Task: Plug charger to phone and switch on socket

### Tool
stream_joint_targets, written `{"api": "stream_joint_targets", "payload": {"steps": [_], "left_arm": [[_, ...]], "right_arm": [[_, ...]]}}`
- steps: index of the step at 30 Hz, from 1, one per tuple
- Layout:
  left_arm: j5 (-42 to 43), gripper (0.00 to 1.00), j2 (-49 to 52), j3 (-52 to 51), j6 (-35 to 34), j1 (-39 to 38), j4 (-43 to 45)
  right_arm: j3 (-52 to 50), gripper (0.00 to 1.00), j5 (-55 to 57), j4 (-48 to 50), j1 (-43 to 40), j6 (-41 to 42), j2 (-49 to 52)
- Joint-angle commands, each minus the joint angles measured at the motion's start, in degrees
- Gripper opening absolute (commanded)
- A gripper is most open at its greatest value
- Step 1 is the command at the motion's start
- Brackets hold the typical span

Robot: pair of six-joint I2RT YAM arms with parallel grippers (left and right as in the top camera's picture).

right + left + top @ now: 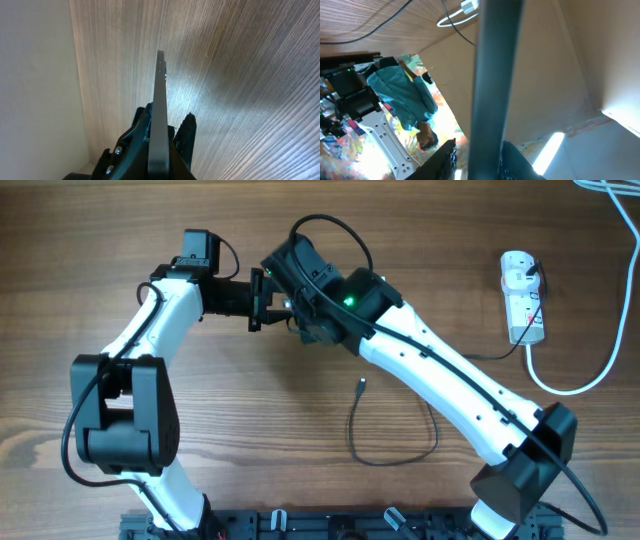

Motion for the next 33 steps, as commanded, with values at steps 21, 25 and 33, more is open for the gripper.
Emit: {"api": "stream_joint_targets", "payload": {"steps": [21,25,33], "left_arm": [[0.04,0.04,-1.46,0.22,-0.79,0.15,-0.42],[0.04,0.04,-1.49,0.22,-0.76,0.15,-0.42],[-2.51,0.04,-1.46,0.22,-0.70,0.17,-0.17]], "right_arm": [[0.57,0.44,3.10,2.78,-0.28,0.24,-2.36],[0.57,0.77,3.13,2.71,-0.28,-0.11,-2.36],[0.57,1.00,10.73,0.57,-0.31,-19.87,-7.52]]}}
